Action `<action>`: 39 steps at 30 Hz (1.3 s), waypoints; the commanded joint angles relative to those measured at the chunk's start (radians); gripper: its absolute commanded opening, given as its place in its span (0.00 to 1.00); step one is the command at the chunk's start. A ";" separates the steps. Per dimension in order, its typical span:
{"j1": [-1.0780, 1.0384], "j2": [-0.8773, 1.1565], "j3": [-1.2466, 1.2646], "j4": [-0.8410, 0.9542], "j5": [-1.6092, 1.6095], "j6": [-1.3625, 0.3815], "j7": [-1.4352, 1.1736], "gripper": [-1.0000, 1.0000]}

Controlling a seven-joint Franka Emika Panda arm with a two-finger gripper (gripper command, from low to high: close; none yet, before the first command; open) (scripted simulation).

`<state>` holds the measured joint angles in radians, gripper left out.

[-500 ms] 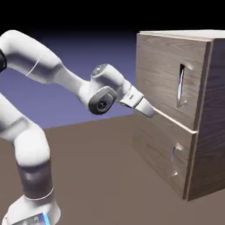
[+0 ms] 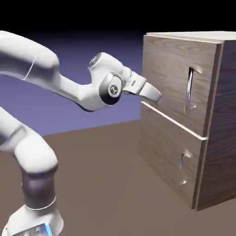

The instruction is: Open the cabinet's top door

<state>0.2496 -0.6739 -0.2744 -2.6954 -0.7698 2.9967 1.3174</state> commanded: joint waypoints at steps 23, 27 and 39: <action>0.309 -0.135 -0.357 0.149 -1.000 -0.052 0.749 0.50; 0.363 -0.158 -0.419 0.175 -1.174 -0.061 0.879 0.50; 0.524 -0.229 -0.605 0.253 -1.696 -0.089 1.270 0.50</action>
<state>0.7733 -0.9027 -0.8791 -2.4427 -2.4662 2.9079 2.5876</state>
